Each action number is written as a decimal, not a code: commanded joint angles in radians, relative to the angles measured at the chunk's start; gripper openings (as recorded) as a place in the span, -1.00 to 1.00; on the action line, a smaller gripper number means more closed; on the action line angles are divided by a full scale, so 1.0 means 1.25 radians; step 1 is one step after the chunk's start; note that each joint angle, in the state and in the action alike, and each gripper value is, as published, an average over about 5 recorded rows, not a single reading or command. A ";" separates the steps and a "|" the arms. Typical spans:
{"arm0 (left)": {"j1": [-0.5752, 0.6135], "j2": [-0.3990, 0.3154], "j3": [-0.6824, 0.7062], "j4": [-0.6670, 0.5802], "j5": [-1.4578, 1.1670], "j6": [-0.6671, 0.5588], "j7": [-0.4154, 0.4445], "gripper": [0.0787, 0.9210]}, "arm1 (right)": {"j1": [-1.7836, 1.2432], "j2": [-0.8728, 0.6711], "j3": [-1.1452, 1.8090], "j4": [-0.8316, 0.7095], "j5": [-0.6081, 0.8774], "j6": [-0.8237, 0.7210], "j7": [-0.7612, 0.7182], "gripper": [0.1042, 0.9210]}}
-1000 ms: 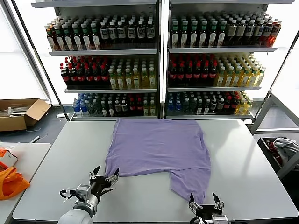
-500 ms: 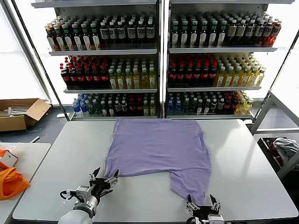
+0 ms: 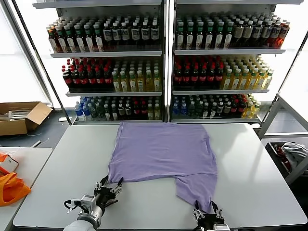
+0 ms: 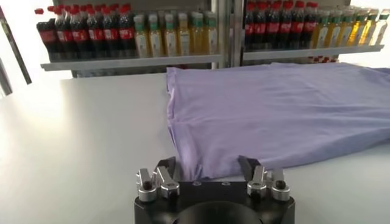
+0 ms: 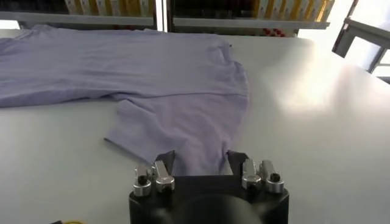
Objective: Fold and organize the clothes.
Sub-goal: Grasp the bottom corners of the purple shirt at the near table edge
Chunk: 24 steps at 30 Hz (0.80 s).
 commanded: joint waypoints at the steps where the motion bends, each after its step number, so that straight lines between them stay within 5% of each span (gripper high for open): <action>1: 0.010 -0.004 0.003 -0.004 0.012 0.004 0.000 0.03 | -0.001 0.001 -0.002 -0.003 0.021 0.003 0.003 -0.23; 12: 0.010 -0.022 0.017 -0.009 0.025 -0.006 0.004 -0.72 | 0.000 0.008 0.020 -0.007 -0.007 0.077 -0.040 -0.97; 17: 0.009 -0.027 0.016 -0.037 0.030 -0.024 0.004 -0.96 | 0.013 0.016 0.028 0.007 -0.018 0.118 -0.073 -0.99; 24: -0.023 -0.036 0.009 -0.052 0.019 -0.066 -0.008 -0.98 | 0.065 0.036 0.042 0.006 -0.059 0.174 -0.135 -0.99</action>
